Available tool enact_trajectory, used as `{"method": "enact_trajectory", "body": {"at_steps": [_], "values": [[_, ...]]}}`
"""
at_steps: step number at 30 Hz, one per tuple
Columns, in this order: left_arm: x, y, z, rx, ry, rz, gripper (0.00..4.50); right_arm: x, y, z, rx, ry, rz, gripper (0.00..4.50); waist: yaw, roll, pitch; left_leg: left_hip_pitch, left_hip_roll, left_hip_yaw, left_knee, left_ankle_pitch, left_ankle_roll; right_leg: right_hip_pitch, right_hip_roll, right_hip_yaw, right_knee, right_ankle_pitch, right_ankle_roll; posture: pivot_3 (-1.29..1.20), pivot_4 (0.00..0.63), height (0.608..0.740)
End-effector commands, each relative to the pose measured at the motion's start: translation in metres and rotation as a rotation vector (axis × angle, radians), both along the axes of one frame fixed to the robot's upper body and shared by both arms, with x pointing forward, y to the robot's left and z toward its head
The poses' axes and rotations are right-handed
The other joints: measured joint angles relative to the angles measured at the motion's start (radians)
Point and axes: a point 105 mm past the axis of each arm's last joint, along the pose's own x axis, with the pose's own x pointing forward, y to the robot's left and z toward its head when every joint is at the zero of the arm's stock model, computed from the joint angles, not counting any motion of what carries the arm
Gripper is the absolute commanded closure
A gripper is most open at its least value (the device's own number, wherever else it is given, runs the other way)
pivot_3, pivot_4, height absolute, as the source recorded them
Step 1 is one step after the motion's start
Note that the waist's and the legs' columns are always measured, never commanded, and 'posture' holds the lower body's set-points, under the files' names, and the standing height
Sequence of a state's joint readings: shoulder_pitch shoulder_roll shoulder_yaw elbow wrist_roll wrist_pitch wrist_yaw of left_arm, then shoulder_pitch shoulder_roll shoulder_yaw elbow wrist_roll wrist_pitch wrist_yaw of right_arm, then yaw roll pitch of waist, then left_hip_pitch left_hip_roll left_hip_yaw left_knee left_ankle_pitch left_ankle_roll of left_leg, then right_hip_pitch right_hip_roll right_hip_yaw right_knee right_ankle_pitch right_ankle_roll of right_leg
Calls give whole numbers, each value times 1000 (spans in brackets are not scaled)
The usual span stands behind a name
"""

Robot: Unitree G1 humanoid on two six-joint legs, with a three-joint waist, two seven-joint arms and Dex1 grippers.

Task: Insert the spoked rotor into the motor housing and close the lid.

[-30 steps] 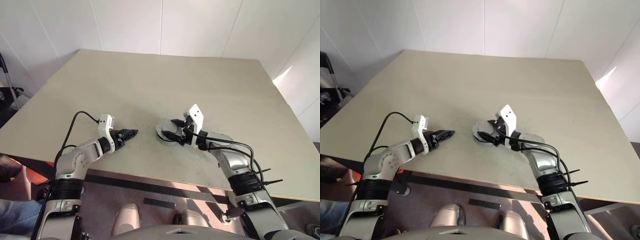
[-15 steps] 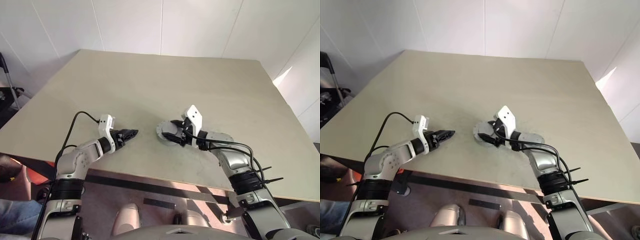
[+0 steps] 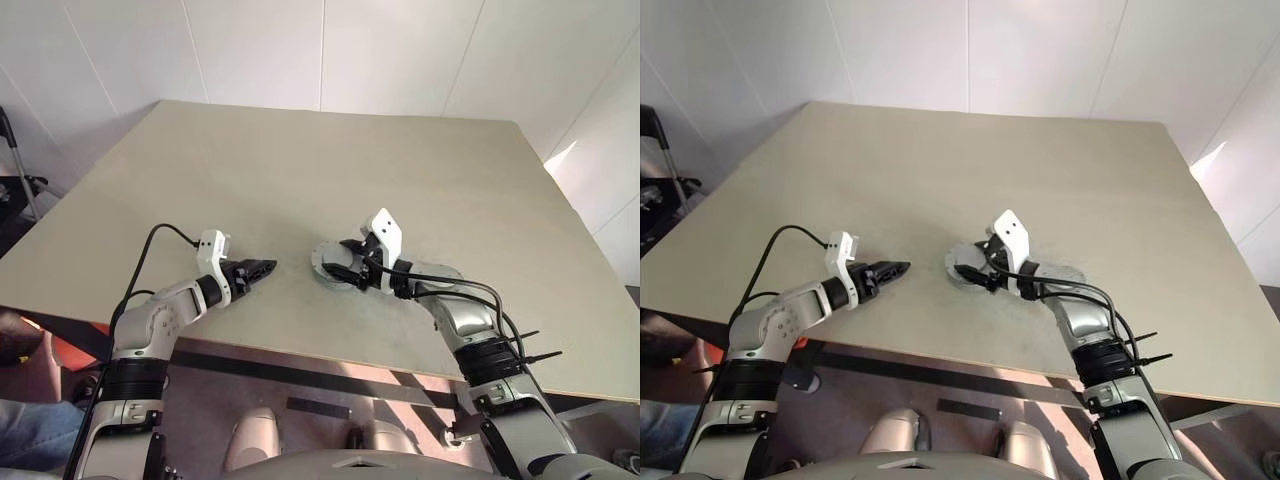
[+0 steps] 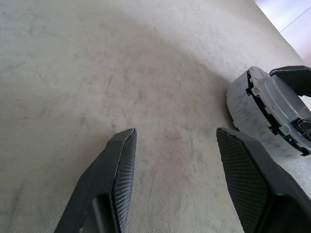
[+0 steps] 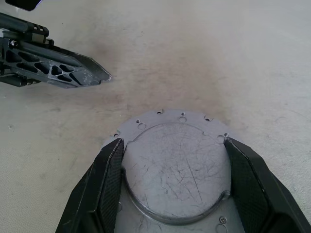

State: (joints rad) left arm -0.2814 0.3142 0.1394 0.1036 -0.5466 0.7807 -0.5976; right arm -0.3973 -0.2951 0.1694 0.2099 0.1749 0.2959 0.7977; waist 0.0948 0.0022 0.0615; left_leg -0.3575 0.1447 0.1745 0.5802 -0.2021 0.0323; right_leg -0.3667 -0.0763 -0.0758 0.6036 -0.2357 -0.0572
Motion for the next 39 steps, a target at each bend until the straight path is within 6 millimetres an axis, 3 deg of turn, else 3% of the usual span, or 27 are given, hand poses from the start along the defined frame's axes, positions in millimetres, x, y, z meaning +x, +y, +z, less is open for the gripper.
{"method": "enact_trajectory", "body": {"at_steps": [1, 17, 23, 32, 39], "values": [[2, -1, 9, -3, -44, -2, 1735, 6, -4, -1, -30, -3, -36, 1329, 0, 0, 0, 1, 0, 0, 0, 0, 0, 0, 0, 0, 0, 0, 0, 0, 0, 740], [2, -1, 8, 0, -41, -7, 1735, 11, -9, -15, -128, -21, -71, 1329, -1, 0, 0, 9, 0, 0, 0, 1, -1, 7, 0, 1, 0, -4, 7, 0, 0, 740], [1, -5, 8, -2, -38, -16, 1735, 11, -20, -32, -184, 41, -116, 1329, -2, 0, 0, 9, 0, 0, 0, 1, -1, 7, 0, 1, 0, -4, 7, 0, 0, 740], [-2, -7, 7, -6, -34, -19, 1735, -4, -25, -43, -232, 98, -61, 1329, 2, 0, 0, 14, 0, 0, -1, 0, -1, 15, 0, 1, -6, -5, 8, 0, 0, 740], [-2, -9, 5, -8, -27, -18, 1735, 9, -31, -44, -261, 113, -165, 1329, -2, 0, -2, 14, 0, 0, -5, 0, 0, 18, 1, 0, -14, -4, 8, 0, 0, 740]]}}
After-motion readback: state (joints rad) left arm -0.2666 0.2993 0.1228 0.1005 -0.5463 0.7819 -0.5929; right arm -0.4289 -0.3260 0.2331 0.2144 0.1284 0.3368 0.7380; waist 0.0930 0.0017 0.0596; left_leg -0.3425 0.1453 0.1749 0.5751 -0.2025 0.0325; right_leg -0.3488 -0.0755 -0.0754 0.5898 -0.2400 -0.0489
